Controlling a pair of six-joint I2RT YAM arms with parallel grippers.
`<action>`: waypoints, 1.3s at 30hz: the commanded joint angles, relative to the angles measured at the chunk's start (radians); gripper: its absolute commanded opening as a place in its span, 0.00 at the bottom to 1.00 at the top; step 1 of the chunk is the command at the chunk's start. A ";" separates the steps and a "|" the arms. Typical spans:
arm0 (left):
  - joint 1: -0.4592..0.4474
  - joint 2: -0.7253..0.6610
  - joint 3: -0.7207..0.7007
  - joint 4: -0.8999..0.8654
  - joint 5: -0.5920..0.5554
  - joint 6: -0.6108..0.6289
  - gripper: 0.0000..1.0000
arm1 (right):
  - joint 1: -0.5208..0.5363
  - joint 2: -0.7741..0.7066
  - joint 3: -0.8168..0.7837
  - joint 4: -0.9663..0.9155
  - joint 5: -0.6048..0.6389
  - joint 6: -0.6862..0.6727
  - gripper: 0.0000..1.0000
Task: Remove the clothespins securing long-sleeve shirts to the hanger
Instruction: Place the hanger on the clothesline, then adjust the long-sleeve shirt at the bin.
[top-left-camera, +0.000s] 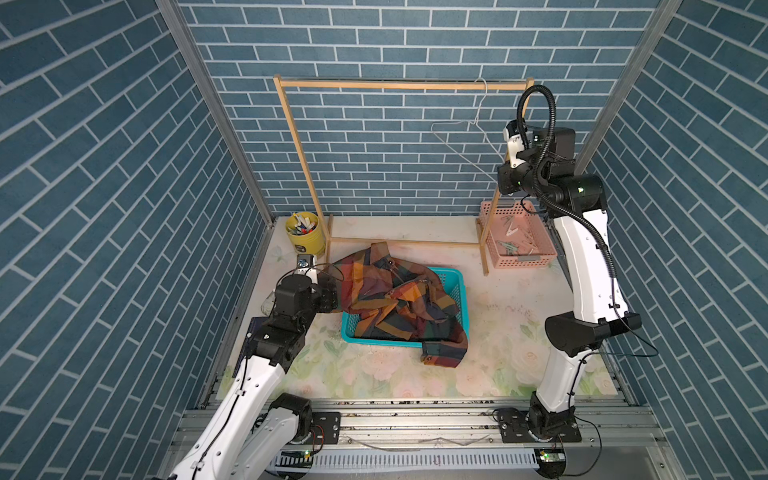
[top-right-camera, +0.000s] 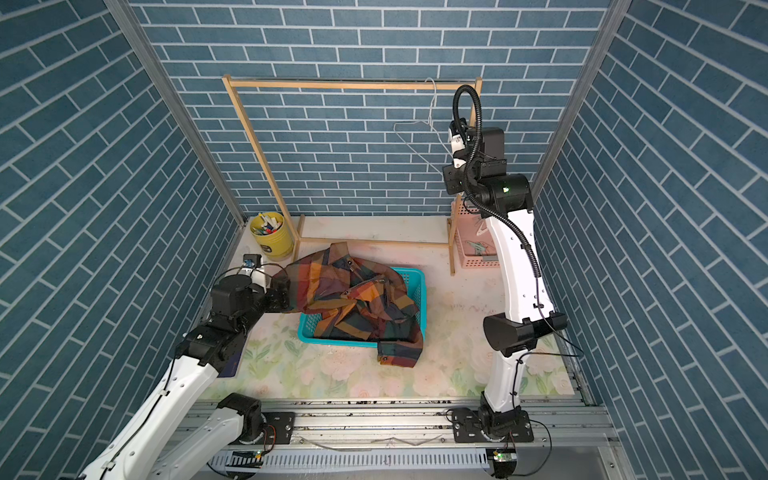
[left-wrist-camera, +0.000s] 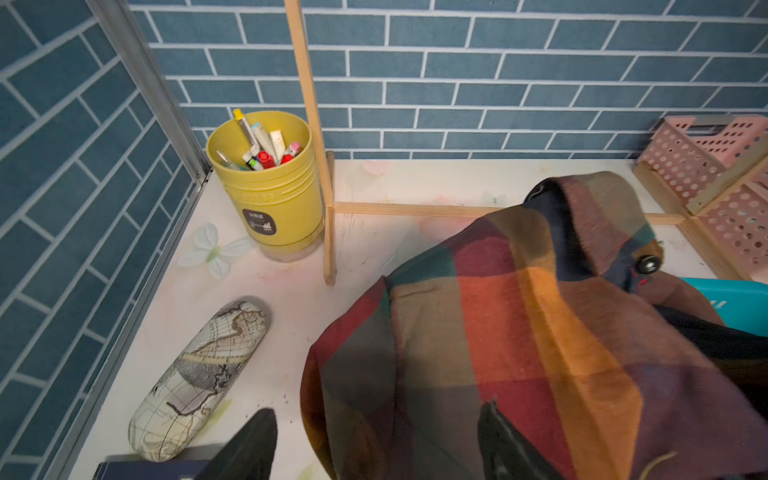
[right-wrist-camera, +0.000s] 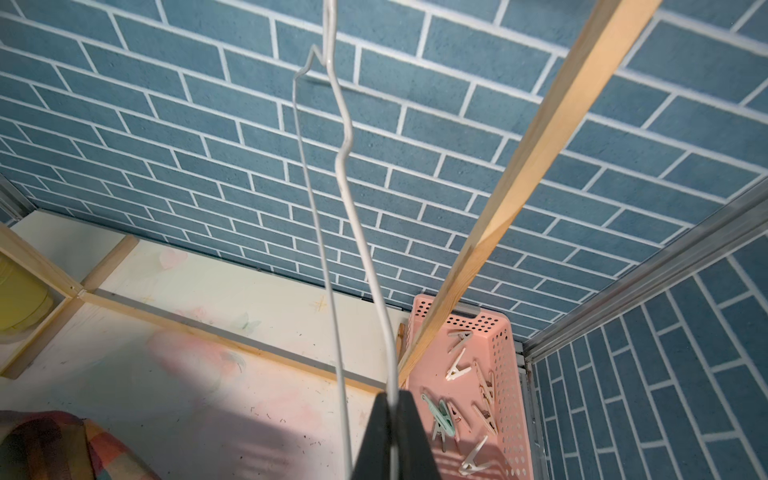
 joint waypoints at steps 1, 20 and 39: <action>0.001 -0.027 -0.046 0.032 -0.049 -0.043 0.80 | 0.001 0.027 0.035 -0.008 -0.002 0.008 0.00; 0.013 0.242 -0.011 0.287 0.113 -0.022 0.79 | 0.026 -0.191 -0.321 0.136 -0.064 0.052 0.72; 0.001 0.436 0.128 0.394 0.396 -0.082 0.00 | 0.183 -0.889 -1.317 0.178 -0.083 0.433 0.77</action>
